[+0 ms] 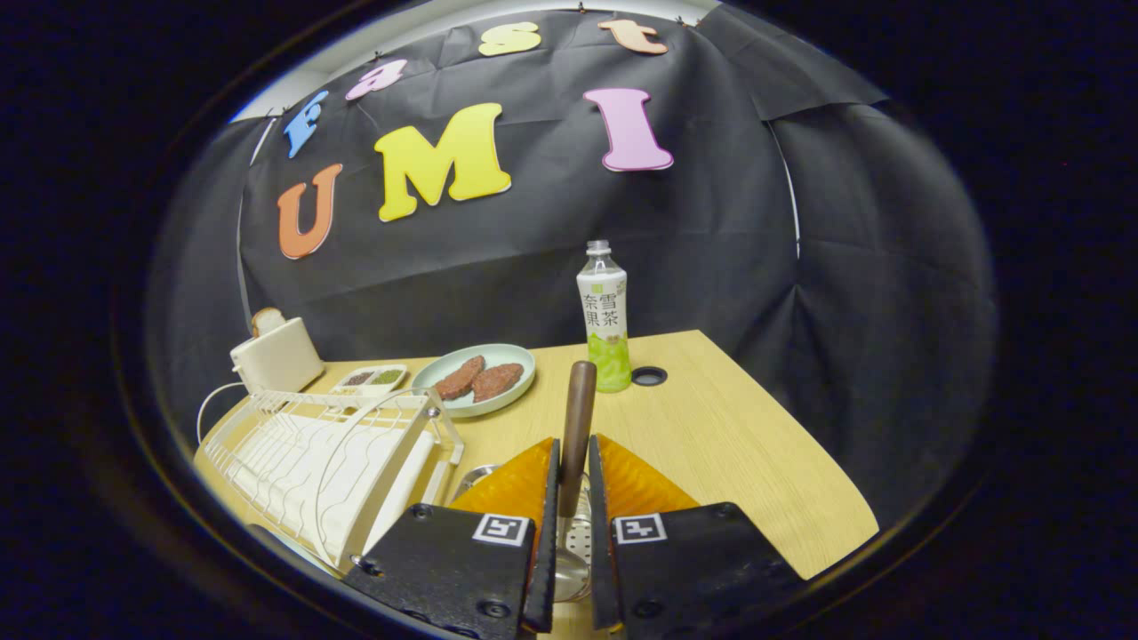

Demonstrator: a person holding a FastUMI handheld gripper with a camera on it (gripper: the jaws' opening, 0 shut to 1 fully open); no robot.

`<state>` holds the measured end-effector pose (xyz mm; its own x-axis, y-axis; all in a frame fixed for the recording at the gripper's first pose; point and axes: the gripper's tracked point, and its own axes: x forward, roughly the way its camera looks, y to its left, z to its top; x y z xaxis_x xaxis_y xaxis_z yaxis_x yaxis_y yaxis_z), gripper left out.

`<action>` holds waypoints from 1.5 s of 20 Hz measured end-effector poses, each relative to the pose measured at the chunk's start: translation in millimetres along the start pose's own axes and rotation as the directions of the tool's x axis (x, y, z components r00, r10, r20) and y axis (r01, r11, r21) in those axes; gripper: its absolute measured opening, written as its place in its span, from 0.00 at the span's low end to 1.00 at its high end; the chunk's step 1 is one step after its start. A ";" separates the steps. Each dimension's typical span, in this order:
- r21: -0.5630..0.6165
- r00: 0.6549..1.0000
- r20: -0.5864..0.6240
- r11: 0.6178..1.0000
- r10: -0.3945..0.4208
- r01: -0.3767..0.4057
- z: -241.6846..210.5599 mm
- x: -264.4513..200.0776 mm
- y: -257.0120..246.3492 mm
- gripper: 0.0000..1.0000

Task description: Take the plate from the dish rack, then take the spoon from the basket and place it into the plate.

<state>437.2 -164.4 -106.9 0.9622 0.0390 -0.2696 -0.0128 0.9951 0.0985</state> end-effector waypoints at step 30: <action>-0.072 0.946 0.320 0.997 0.047 -0.025 42.6 -280.9 164.9 0.13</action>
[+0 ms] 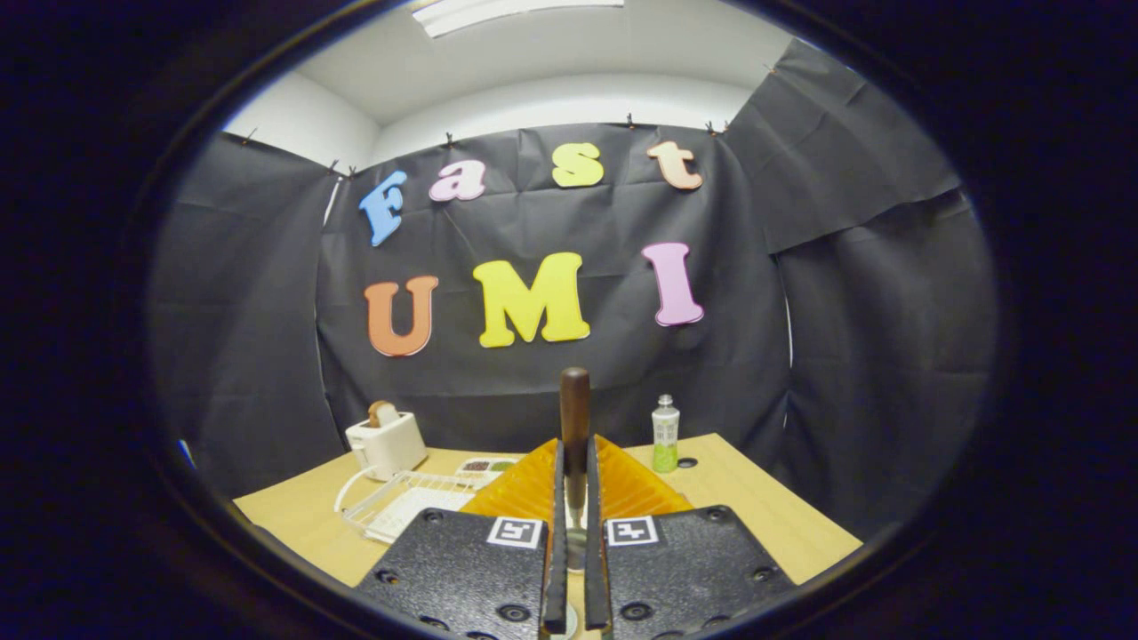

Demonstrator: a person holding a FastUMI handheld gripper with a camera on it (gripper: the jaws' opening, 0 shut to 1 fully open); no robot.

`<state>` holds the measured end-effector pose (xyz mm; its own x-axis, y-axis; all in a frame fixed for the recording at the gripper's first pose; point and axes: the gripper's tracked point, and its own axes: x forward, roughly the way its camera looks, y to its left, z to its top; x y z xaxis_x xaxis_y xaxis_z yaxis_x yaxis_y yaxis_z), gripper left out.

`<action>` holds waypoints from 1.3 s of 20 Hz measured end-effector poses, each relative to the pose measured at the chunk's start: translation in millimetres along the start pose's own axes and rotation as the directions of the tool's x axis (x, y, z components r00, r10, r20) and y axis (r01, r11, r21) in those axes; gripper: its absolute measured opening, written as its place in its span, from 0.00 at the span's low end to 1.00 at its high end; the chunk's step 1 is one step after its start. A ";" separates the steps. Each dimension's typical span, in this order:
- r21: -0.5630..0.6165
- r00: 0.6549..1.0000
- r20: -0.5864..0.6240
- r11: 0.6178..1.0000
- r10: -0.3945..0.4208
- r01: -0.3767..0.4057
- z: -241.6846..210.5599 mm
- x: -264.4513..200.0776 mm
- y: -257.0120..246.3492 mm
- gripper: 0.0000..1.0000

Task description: Take the plate from the dish rack, then take the spoon from the basket and place it into the plate.

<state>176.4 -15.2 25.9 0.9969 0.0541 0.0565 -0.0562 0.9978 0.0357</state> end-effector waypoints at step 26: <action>-0.110 0.999 -0.044 0.994 -0.017 0.012 -164.3 -37.8 89.9 0.18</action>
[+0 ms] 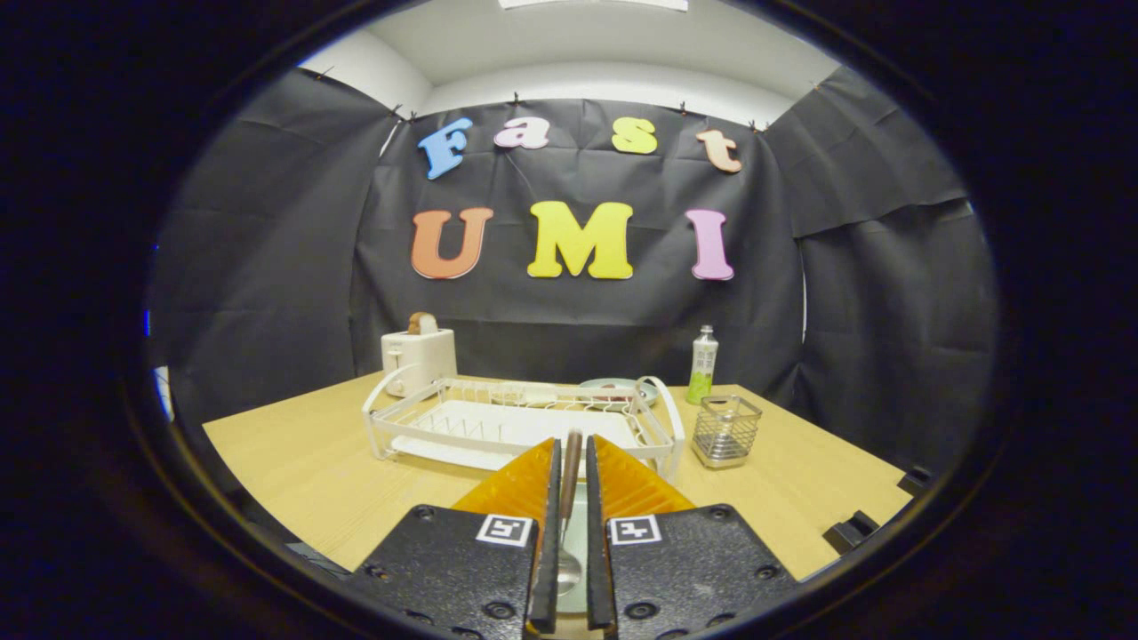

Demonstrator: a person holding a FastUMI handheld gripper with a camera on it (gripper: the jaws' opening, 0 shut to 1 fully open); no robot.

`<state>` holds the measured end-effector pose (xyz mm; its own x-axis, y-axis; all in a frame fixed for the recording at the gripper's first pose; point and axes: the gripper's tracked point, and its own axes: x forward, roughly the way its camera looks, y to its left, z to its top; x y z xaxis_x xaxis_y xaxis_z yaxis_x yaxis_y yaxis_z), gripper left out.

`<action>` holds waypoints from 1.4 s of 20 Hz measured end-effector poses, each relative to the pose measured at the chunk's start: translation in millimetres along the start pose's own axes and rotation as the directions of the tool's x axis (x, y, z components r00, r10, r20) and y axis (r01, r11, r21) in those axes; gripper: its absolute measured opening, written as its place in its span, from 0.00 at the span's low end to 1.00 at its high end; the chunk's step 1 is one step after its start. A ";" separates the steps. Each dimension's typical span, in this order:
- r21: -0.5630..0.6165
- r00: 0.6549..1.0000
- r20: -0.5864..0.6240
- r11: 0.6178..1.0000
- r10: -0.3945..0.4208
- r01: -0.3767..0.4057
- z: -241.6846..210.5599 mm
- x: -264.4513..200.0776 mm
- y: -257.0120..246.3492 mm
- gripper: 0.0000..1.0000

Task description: Take the plate from the dish rack, then take the spoon from the basket and place it into the plate.

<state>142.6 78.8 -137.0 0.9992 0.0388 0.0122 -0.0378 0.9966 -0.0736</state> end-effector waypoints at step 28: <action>0.055 0.996 0.073 0.998 -0.042 0.038 141.4 -140.8 -48.7 1.00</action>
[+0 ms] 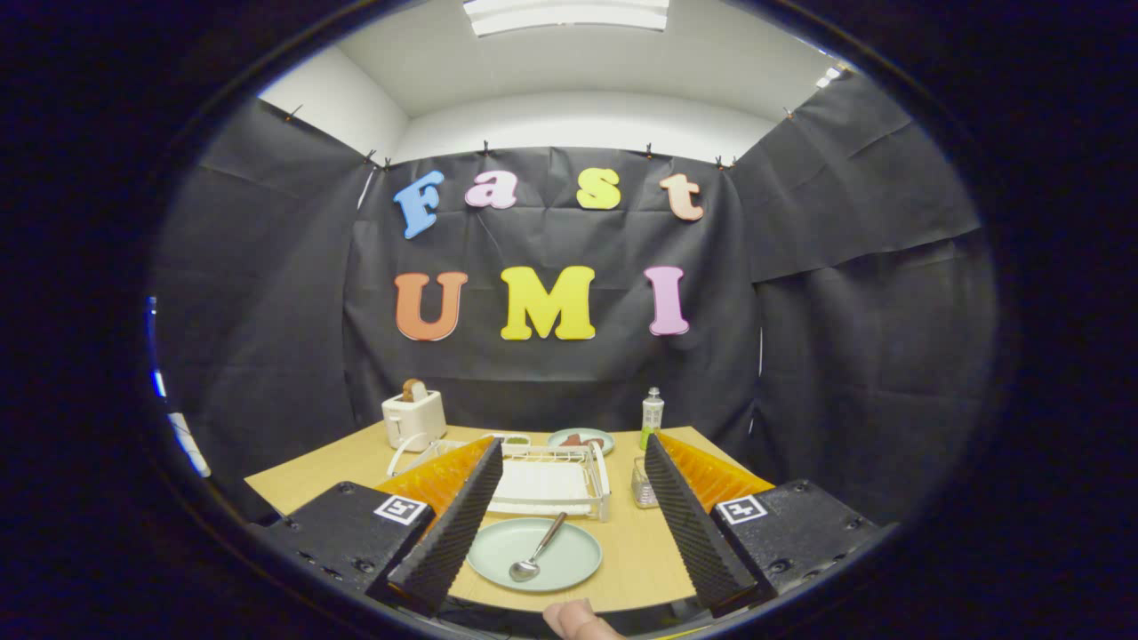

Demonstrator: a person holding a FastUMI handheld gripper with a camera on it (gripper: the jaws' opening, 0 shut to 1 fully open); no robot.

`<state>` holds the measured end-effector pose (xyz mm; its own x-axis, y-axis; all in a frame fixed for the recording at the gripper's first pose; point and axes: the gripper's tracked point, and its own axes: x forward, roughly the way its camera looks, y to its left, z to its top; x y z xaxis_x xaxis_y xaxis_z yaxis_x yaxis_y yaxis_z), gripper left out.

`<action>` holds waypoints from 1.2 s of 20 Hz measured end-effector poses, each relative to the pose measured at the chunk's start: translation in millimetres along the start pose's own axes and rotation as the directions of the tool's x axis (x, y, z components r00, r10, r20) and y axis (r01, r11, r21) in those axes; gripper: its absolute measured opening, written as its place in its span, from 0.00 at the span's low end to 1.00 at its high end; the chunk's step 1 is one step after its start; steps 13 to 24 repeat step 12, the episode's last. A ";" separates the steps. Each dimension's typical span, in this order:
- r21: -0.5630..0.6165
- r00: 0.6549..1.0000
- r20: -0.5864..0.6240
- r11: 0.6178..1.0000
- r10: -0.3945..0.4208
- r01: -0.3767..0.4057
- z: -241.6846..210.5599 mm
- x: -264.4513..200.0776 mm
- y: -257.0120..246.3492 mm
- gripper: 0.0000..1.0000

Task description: Take the plate from the dish rack, then take the spoon from the basket and place it into the plate.

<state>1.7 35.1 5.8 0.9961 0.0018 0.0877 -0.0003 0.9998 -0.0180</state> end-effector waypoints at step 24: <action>0.009 0.999 -0.029 1.000 0.025 -0.025 -10.0 -7.4 -5.1 1.00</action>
